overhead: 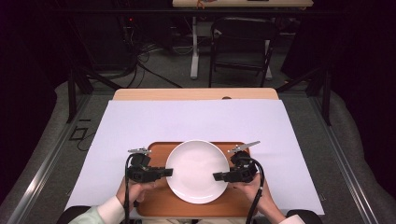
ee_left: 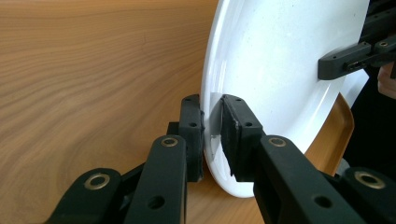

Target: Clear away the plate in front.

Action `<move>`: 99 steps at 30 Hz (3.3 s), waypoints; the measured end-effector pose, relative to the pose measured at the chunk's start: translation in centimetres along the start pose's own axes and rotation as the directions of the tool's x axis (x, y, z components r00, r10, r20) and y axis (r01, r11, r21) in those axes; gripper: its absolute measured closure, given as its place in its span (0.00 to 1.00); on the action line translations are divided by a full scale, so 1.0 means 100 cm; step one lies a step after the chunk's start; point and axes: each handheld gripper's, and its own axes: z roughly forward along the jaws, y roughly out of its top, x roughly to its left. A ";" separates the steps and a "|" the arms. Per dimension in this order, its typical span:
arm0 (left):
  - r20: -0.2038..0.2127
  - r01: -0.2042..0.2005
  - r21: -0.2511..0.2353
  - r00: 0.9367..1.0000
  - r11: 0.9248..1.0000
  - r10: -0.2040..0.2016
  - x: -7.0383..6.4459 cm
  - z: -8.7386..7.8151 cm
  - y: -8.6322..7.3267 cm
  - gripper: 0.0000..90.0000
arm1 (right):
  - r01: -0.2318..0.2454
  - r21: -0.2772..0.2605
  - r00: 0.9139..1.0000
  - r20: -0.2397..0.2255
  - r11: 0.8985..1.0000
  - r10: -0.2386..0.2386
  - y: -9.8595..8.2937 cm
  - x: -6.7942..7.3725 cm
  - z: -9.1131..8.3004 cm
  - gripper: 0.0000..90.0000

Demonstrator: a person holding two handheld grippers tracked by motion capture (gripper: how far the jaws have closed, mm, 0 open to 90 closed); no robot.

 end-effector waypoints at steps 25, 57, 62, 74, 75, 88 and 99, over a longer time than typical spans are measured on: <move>-0.098 -0.038 0.046 0.994 0.998 0.042 0.000 0.014 0.004 0.79 | -0.035 0.034 0.998 0.059 0.999 0.033 0.004 -0.012 0.015 0.65; -0.201 -0.039 0.097 0.978 0.994 0.058 0.003 0.030 0.005 0.69 | -0.053 0.072 0.989 0.141 0.996 0.043 0.008 -0.018 0.030 0.48; -0.206 -0.040 0.095 0.977 0.995 0.059 0.003 0.031 0.005 0.69 | -0.043 0.071 0.988 0.150 0.997 0.032 0.009 -0.019 0.030 0.47; -0.185 -0.022 0.101 0.982 0.995 0.041 0.003 0.030 0.007 0.49 | -0.027 0.075 0.979 0.203 0.997 0.011 0.009 -0.018 0.030 0.36; -0.196 -0.024 0.103 0.980 0.994 0.044 0.003 0.029 0.008 0.46 | -0.024 0.077 0.978 0.208 0.997 0.007 0.009 -0.018 0.029 0.35; -0.187 -0.127 0.072 0.973 0.989 0.138 -0.004 0.009 0.016 0.22 | 0.049 -0.009 0.977 0.210 0.999 -0.046 0.014 -0.013 0.003 0.18; -0.120 -0.207 0.016 0.971 0.978 0.208 -0.010 -0.020 0.023 0.15 | 0.135 -0.073 0.964 0.240 0.988 -0.114 0.011 0.001 -0.032 0.11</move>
